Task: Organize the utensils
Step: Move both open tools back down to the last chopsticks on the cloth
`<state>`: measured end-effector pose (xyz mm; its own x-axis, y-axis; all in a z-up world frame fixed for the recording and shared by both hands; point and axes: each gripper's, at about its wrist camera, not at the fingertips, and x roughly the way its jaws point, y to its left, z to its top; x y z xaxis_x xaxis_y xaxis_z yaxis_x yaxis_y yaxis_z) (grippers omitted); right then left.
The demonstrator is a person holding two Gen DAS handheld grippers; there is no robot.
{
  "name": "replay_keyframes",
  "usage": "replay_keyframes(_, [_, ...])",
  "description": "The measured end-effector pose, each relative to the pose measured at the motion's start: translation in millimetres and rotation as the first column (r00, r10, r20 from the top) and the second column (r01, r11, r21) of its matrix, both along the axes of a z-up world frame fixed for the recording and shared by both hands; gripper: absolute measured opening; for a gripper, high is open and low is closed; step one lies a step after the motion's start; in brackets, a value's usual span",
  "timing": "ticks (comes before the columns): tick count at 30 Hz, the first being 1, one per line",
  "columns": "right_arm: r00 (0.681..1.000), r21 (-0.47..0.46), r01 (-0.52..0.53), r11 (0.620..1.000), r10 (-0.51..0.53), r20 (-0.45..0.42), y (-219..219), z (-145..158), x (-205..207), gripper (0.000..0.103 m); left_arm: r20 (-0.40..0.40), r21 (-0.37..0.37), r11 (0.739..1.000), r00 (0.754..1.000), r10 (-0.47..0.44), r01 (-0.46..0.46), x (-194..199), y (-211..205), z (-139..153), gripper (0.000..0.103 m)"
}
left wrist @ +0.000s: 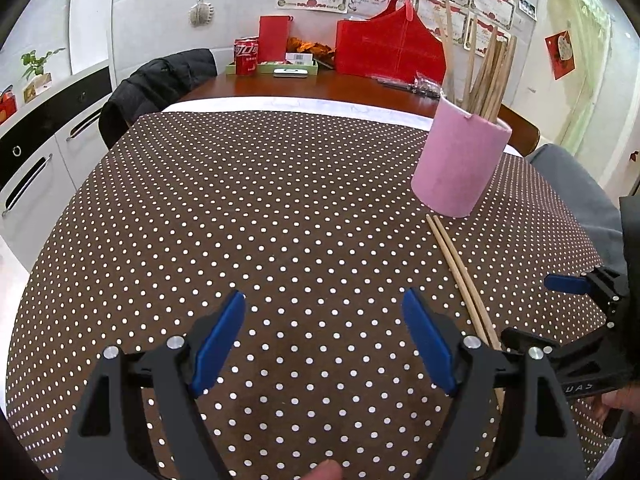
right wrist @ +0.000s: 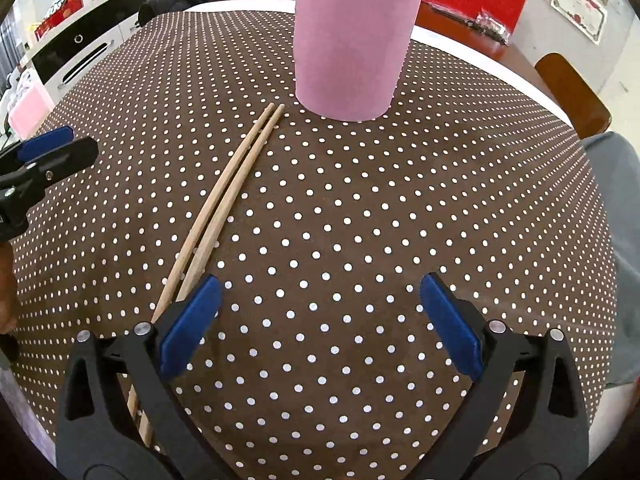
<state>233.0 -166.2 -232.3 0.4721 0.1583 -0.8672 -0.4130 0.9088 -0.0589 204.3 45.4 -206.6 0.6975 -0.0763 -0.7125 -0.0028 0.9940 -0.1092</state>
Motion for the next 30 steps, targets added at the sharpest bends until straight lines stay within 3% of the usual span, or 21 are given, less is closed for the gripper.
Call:
replay_keyframes(9, [1.0, 0.036, 0.015, 0.999, -0.015, -0.011, -8.7, -1.4, 11.9, 0.097, -0.011, 0.007, 1.0, 1.0, -0.019, 0.019, 2.0, -8.6, 1.1, 0.08])
replay_keyframes(15, [0.999, 0.053, 0.045, 0.998, -0.045, -0.007, -29.3, 0.0, 11.3, 0.097, -0.041, -0.004, 0.994, 0.993, -0.109, 0.109, 5.5, -37.9, -2.7, 0.08])
replay_keyframes(21, [0.999, 0.074, 0.055, 0.996, -0.054, -0.007, -36.8, 1.7, 8.4, 0.097, -0.098, 0.045, 0.985, 0.982, -0.161, 0.166, 13.6, -67.0, -13.9, 0.08])
replay_keyframes(25, [1.0, 0.163, 0.005, 0.987, -0.003, -0.015, -37.2, 10.7, 6.5, 0.097, -0.108, 0.023, 0.987, 0.982, -0.154, 0.158, 13.0, -62.2, -15.7, 0.08])
replay_keyframes(30, [0.996, 0.138, -0.089, 0.986, 0.091, -0.006, -11.6, 9.6, -10.9, 0.097, -0.116, -0.022, 0.993, 0.987, -0.115, 0.113, 15.9, -37.3, -15.5, 0.08])
